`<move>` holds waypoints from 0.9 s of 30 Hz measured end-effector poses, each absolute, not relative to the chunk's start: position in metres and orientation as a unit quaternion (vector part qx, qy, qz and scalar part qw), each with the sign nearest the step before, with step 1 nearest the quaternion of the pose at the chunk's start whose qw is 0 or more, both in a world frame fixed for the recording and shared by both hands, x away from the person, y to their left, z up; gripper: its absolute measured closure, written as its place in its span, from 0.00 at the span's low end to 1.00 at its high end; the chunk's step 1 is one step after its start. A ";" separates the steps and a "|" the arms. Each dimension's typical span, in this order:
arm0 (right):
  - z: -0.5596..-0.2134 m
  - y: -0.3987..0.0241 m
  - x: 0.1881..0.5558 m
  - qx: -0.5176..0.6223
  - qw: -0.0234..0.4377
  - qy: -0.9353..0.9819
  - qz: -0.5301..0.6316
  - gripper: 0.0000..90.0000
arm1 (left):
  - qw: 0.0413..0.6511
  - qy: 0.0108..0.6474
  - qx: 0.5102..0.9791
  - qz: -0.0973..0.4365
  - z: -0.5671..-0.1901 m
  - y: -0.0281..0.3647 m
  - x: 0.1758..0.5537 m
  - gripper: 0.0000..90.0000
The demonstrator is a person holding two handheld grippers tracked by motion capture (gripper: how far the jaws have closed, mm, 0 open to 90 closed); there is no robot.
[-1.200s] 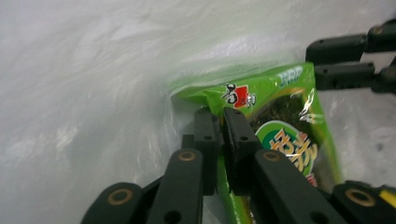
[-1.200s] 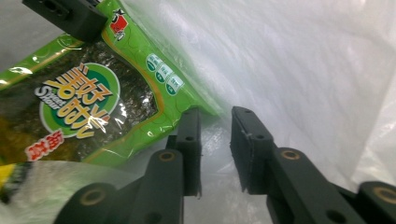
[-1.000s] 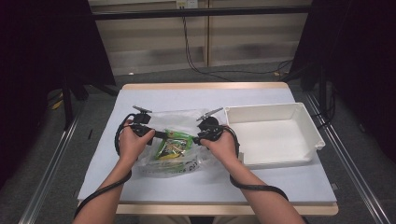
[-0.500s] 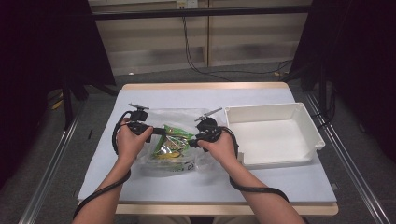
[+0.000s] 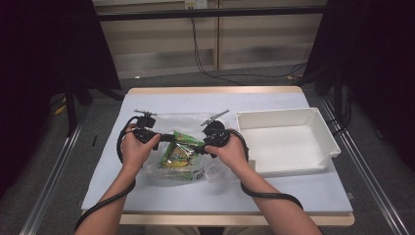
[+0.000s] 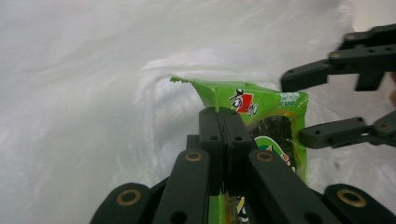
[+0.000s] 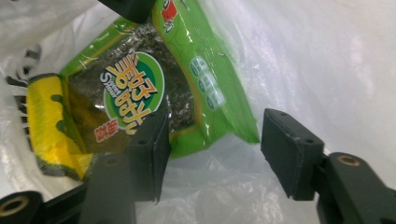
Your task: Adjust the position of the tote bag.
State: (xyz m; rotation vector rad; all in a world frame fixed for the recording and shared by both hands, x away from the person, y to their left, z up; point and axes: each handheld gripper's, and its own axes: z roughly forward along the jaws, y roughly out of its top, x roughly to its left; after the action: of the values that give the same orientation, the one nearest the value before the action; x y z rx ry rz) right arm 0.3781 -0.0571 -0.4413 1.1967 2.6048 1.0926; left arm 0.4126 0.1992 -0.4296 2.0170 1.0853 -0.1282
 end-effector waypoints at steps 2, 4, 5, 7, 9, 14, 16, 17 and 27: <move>-0.442 -0.055 0.380 0.389 0.027 0.848 0.359 0.43 | 0.414 0.420 0.806 -0.052 -0.427 0.198 0.411 0.99; -0.442 -0.054 0.384 0.378 0.020 0.852 0.361 0.41 | 0.416 0.408 0.811 -0.051 -0.424 0.197 0.411 0.99; -0.441 -0.053 0.385 0.380 0.012 0.851 0.362 0.41 | 0.418 0.406 0.811 -0.051 -0.423 0.196 0.410 0.99; -0.441 -0.052 0.387 0.373 0.011 0.854 0.362 0.41 | 0.425 0.397 0.812 -0.049 -0.421 0.195 0.409 0.99; -0.440 -0.053 0.390 0.373 -0.011 0.850 0.371 0.41 | 0.430 0.386 0.815 -0.051 -0.418 0.194 0.409 0.99; -0.437 -0.053 0.391 0.358 -0.033 0.857 0.368 0.56 | 0.438 0.383 0.812 -0.049 -0.416 0.193 0.409 0.99; -0.435 -0.054 0.390 0.355 -0.041 0.859 0.367 0.65 | 0.438 0.382 0.813 -0.043 -0.415 0.192 0.408 0.99; -0.434 -0.054 0.390 0.350 -0.045 0.863 0.363 0.70 | 0.433 0.378 0.817 -0.039 -0.416 0.193 0.408 0.99; -0.408 -0.060 0.385 0.339 -0.026 0.872 0.353 0.86 | 0.428 0.400 0.810 -0.006 -0.412 0.204 0.407 0.82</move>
State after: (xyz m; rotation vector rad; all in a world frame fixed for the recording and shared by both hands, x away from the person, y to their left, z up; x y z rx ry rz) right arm 0.3845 -0.0603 -0.4079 1.0835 2.7850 1.1285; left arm 0.4074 0.2042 -0.4122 2.0230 0.9992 -0.0160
